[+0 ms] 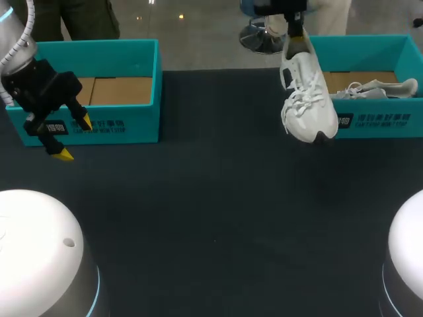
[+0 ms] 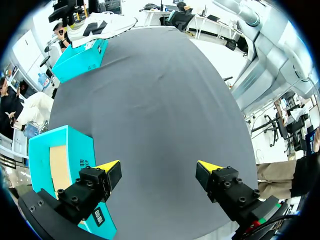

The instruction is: Take the shoe out of the shoebox, open the shoe tongue, remove and reinsert the insole, then place the shoe into the shoebox

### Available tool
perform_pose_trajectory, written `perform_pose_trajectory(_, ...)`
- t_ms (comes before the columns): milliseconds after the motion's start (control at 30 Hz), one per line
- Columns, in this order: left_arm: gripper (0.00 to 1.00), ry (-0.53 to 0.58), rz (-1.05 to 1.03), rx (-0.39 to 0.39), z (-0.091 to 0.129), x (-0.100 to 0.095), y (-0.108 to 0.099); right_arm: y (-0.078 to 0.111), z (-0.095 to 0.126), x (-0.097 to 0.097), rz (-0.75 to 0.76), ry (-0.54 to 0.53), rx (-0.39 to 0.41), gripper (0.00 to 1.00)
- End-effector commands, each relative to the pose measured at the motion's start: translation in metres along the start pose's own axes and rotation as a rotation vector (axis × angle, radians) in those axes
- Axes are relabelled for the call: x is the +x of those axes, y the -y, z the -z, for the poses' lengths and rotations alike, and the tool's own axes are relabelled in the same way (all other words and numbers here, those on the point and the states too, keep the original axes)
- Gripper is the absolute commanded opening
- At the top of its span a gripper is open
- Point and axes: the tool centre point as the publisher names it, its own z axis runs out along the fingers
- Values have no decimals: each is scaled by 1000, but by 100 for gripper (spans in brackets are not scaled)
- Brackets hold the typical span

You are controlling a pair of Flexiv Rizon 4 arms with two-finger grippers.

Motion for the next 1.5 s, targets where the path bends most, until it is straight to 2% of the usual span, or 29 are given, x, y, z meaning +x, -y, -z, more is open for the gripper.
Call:
perform_pose_trajectory(33, 100, 0, 0, -2, 0, 1, 0, 7, -3, -7, 3, -15, -47, 0)
perform_pose_trajectory(767, 100, 0, 0, -2, 0, 1, 0, 7, -3, -7, 3, -15, -47, 0)
perform_pose_trajectory(967, 100, 0, 0, -2, 0, 1, 0, 43, -16, -52, -41, 19, -6, 0)
perform_pose_trajectory(1233, 100, 0, 0, -2, 0, 1, 0, 96, -51, -117, -119, 27, 42, 0)
perform_pose_trajectory(1333, 100, 0, 0, -2, 0, 1, 0, 111, -67, -134, -152, 12, 46, 0)
perform_pose_trajectory(1500, 100, 0, 0, -2, 0, 1, 0, 128, -83, -151, -190, -7, 49, 0)
